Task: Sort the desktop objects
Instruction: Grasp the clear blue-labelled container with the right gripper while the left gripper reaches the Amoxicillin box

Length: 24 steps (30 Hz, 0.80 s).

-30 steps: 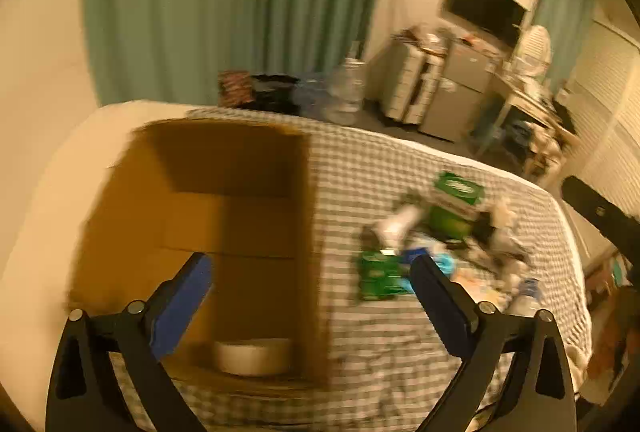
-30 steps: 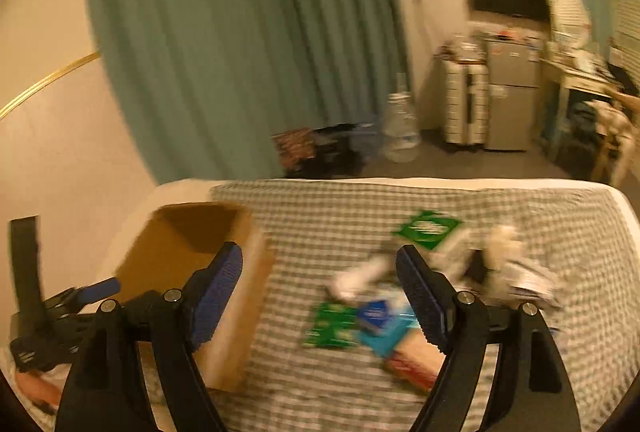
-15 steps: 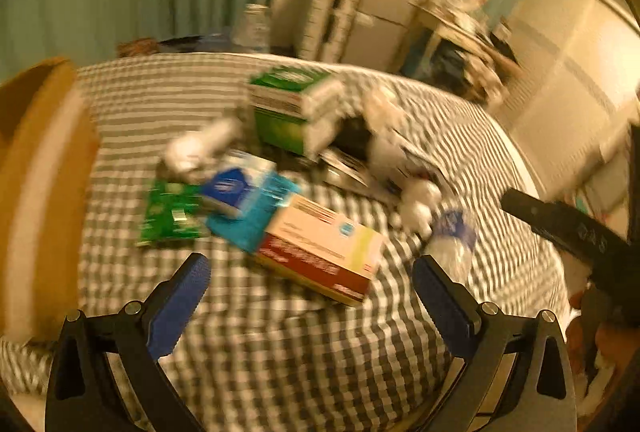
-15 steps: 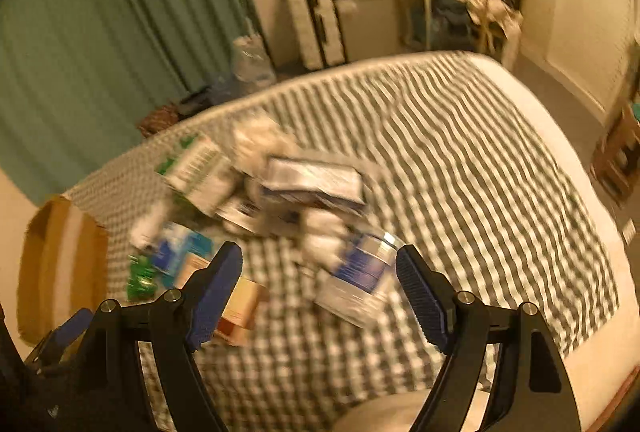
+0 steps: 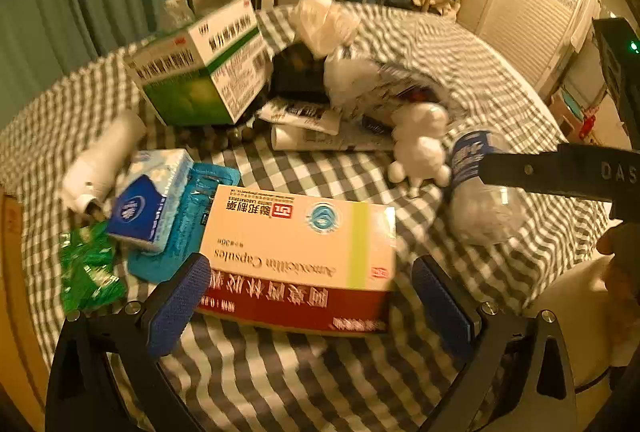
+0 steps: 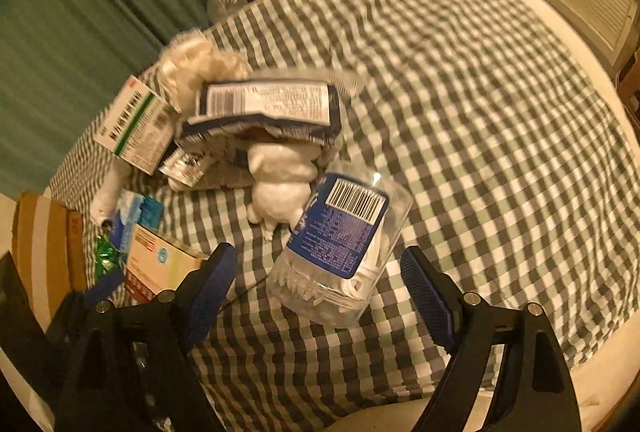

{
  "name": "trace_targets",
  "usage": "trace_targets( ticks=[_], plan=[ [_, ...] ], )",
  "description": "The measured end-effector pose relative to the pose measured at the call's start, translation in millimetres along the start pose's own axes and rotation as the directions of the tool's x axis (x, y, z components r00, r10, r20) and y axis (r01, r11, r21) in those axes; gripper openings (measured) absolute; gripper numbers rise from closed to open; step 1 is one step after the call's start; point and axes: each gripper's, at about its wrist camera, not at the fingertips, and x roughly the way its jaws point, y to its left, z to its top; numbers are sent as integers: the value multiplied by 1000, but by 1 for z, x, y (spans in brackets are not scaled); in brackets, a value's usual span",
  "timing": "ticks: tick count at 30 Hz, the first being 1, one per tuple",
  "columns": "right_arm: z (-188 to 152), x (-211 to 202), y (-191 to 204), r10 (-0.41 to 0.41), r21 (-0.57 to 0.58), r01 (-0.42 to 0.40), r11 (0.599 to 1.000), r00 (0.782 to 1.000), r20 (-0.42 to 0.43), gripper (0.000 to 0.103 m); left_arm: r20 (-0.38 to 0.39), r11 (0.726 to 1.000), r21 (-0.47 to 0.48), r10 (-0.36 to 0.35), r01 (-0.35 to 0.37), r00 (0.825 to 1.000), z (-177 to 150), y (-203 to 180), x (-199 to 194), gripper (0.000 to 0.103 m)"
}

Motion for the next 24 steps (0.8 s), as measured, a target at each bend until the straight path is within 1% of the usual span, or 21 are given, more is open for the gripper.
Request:
trace_targets(
  ticks=[2, 4, 6, 9, 12, 15, 17, 18, 19, 22, 24],
  plan=[
    [2, 10, -1, -12, 13, 12, 1000, 1000, -27, 84, -11, 1000, 12, 12, -12, 1000, 3, 3, 10, 103],
    [5, 18, -4, -24, 31, 26, 999, 998, -50, 84, 12, 999, 41, 4, -4, 1000, 4, 2, 14, 103],
    [6, 26, -6, -30, 43, 33, 999, 997, -76, 84, 23, 997, 73, 15, -16, 1000, 4, -2, 17, 103],
    [7, 37, -10, -36, 66, 44, 997, 992, -122, 84, 27, 984, 169, 58, -62, 998, 1, -14, 22, 103],
    [7, 45, -12, -31, 78, 44, 996, 987, -156, 84, 45, 973, 215, 79, -87, 996, -3, -20, 26, 103],
    [5, 48, -8, -48, 66, 59, 996, 985, -163, 84, 58, 964, 249, 83, -95, 995, -3, -24, 33, 103],
    [3, 50, -4, -37, 45, 45, 998, 984, -175, 84, 54, 962, 254, 89, -100, 995, -1, -25, 34, 103],
    [2, 49, -2, -40, 38, 48, 998, 984, -173, 77, 45, 964, 247, 94, -102, 995, 0, -26, 33, 103],
    [1, 47, -2, -54, 31, 59, 998, 985, -163, 72, 36, 966, 238, 99, -104, 994, 1, -26, 32, 103],
    [-5, 39, -2, -26, 41, 32, 999, 991, -135, 72, 4, 974, 203, 102, -100, 995, 5, -24, 24, 103],
    [-7, 35, -1, -22, 43, 27, 999, 993, -117, 71, 10, 980, 177, 88, -89, 996, 3, -25, 10, 103]
  ],
)
